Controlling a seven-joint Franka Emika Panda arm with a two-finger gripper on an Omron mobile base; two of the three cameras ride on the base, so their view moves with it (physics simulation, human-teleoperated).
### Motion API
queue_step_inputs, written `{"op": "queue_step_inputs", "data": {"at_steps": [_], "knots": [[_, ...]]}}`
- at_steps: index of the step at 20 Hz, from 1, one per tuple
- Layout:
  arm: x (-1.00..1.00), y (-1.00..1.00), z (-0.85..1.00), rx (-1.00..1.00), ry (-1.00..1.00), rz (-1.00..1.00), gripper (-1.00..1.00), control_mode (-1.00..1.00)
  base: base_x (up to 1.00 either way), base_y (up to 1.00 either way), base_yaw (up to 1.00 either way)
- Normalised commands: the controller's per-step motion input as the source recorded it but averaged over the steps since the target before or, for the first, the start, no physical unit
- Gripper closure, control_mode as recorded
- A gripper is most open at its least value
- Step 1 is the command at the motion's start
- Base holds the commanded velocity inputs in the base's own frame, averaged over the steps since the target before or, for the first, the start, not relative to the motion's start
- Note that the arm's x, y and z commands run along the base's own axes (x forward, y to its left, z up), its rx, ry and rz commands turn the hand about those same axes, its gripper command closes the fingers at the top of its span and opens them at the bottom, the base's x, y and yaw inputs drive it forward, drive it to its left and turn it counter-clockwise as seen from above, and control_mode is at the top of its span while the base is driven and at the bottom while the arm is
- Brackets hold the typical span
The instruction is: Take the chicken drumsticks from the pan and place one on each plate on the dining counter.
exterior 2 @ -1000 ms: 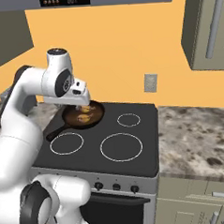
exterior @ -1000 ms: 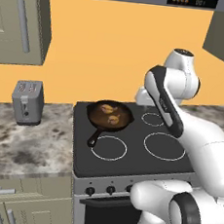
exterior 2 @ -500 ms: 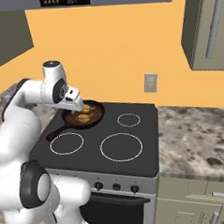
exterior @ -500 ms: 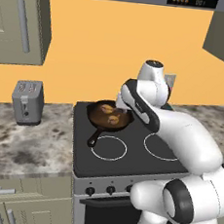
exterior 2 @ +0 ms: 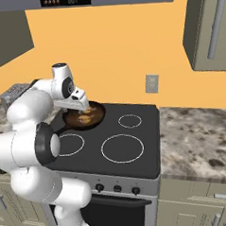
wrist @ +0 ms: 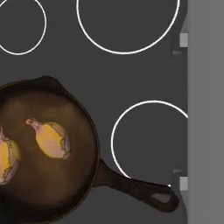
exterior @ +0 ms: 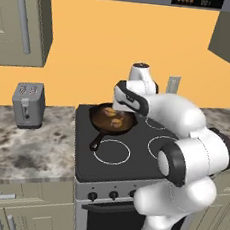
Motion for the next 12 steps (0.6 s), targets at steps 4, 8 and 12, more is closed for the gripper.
{"op": "queue_step_inputs", "data": {"at_steps": [4, 8, 12], "knots": [[0.72, 0.0, -0.27, -0.07, 0.07, -0.05, -1.0, -1.0, 0.0, 0.0, 0.0], [0.52, 0.02, -0.28, -0.01, 0.06, -0.01, -1.0, -1.0, 0.0, 0.0, 0.0], [0.28, 0.07, -0.35, 0.0, 0.0, 0.0, -1.0, -1.0, 0.0, 0.0, 0.0]]}}
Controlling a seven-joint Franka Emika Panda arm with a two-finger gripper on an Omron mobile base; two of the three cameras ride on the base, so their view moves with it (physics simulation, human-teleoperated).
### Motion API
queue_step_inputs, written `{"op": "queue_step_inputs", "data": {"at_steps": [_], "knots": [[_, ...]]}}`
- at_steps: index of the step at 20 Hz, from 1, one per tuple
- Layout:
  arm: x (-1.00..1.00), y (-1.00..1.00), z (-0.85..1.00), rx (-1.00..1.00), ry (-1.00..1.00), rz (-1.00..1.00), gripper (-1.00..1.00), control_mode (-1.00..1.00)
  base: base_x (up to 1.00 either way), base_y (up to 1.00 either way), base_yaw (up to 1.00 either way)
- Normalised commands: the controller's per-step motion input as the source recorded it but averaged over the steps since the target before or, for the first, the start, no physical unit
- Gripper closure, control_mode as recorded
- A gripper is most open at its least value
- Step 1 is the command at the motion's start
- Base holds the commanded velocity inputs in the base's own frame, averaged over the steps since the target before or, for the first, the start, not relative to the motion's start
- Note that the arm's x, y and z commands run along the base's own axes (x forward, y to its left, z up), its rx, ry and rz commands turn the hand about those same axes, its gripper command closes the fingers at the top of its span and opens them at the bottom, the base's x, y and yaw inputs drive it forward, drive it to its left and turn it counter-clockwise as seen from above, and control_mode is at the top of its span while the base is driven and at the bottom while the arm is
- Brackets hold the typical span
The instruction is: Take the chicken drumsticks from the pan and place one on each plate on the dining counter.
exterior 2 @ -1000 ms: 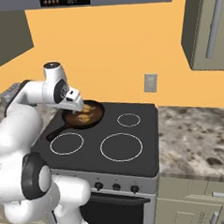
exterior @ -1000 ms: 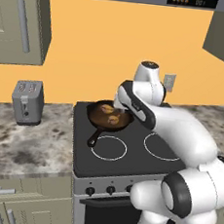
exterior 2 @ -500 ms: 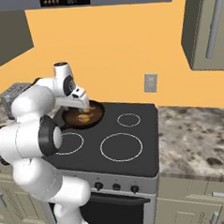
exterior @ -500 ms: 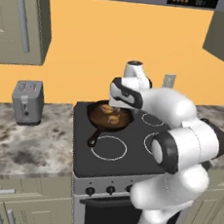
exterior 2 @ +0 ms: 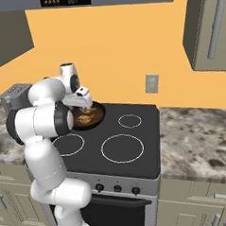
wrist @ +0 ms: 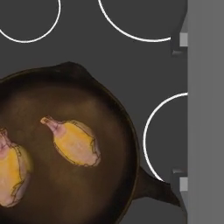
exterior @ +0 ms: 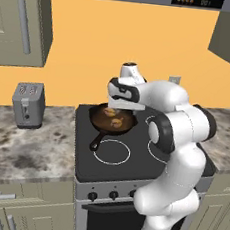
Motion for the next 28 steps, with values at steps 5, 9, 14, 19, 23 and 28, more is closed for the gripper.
{"op": "queue_step_inputs", "data": {"at_steps": [5, 9, 14, 19, 23, 28], "knots": [[0.14, 0.05, -0.39, 0.0, -0.01, 0.0, -1.0, -1.0, 0.0, 0.0, 0.0], [0.27, 0.03, -0.39, 0.0, 0.0, 0.0, -1.0, -1.0, 0.0, 0.0, 0.0], [0.43, 0.04, -0.31, 0.0, 0.0, 0.0, -1.0, -1.0, 0.0, 0.0, 0.0], [0.52, 0.1, -0.2, 0.01, 0.0, 0.0, -1.0, -1.0, 0.0, 0.0, 0.0], [0.32, 0.08, -0.21, 0.0, 0.0, 0.0, -1.0, -1.0, 0.0, 0.0, 0.0], [0.14, 0.04, -0.23, 0.0, 0.0, -0.01, -1.0, -1.0, 0.0, 0.0, 0.0]]}}
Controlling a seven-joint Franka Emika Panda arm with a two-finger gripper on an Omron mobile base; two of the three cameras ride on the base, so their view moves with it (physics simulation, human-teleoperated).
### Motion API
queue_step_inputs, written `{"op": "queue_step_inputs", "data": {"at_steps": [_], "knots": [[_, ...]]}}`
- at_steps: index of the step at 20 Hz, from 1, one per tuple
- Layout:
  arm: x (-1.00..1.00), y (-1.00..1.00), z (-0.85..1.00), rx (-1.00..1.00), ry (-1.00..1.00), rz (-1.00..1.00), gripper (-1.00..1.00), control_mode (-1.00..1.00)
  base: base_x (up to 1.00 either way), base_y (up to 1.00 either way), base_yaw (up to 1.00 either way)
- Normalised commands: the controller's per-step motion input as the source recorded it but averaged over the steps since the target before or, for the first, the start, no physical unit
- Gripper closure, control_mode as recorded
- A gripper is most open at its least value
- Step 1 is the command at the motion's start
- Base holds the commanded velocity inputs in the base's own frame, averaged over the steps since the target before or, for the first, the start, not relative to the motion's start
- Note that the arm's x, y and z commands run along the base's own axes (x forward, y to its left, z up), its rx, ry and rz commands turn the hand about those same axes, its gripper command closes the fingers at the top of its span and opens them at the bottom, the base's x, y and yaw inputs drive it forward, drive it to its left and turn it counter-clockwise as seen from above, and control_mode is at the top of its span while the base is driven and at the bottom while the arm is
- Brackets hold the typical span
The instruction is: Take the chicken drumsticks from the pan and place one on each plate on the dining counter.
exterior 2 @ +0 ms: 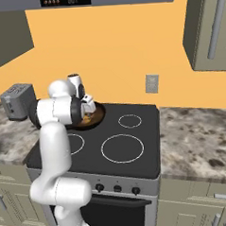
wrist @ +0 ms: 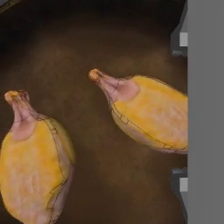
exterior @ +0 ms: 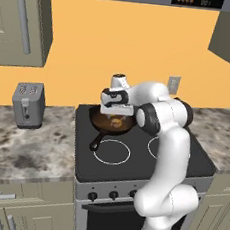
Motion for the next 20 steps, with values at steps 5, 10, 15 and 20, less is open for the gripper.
{"op": "queue_step_inputs", "data": {"at_steps": [5, 10, 15, 20], "knots": [[0.03, 0.01, -0.21, 0.0, 0.0, -0.08, -1.0, -1.0, 0.0, 0.0, 0.0], [-0.07, 0.0, -0.16, 0.0, -0.03, -0.13, -1.0, -1.0, 0.0, 0.0, 0.0], [0.02, 0.0, -0.19, 0.0, -0.04, -0.12, -1.0, -1.0, 0.0, 0.0, 0.0], [0.05, 0.0, -0.25, 0.0, -0.03, -0.01, -1.0, -1.0, 0.0, 0.0, 0.0]]}}
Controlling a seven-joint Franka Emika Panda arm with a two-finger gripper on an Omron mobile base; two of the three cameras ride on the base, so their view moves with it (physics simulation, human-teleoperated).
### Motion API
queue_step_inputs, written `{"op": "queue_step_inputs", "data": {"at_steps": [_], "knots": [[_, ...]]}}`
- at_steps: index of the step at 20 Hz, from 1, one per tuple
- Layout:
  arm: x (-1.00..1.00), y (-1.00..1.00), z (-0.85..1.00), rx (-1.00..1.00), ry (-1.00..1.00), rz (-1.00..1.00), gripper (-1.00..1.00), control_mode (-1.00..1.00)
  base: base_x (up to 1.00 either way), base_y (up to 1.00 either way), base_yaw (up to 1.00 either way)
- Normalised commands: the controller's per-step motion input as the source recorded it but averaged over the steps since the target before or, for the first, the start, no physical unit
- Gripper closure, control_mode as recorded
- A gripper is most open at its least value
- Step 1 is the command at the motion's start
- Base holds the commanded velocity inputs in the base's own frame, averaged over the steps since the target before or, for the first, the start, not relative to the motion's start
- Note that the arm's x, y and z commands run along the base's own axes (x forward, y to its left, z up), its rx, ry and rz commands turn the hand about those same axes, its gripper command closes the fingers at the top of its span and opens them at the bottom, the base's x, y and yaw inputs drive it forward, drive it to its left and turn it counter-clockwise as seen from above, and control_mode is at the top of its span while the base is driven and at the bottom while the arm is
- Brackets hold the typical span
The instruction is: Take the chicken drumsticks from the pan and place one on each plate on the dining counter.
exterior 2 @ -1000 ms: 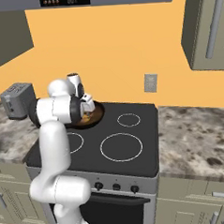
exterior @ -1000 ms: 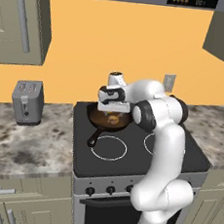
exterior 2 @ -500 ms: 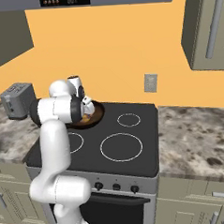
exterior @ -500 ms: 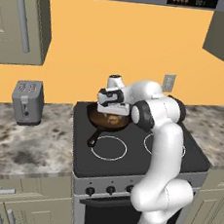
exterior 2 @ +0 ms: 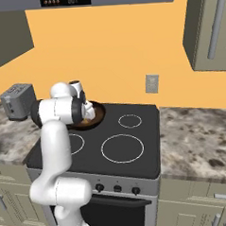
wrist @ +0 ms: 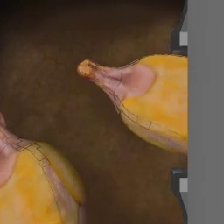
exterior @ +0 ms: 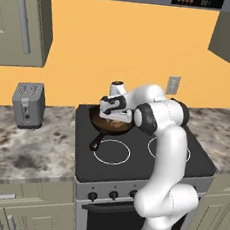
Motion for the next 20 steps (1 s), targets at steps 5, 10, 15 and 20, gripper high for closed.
{"op": "queue_step_inputs", "data": {"at_steps": [5, 10, 15, 20], "knots": [[0.04, 0.0, -0.24, 0.0, -0.05, 0.0, -1.0, -1.0, 0.0, 0.0, 0.0], [0.05, 0.0, -0.23, 0.0, -0.05, 0.0, -1.0, -1.0, 0.0, 0.0, 0.0], [-0.04, 0.0, -0.45, 0.0, -0.02, 0.0, 1.0, -1.0, 0.0, 0.0, 0.0], [-0.05, 0.0, -0.21, 0.01, -0.11, 0.01, 1.0, -1.0, 0.0, 0.0, 0.0]]}}
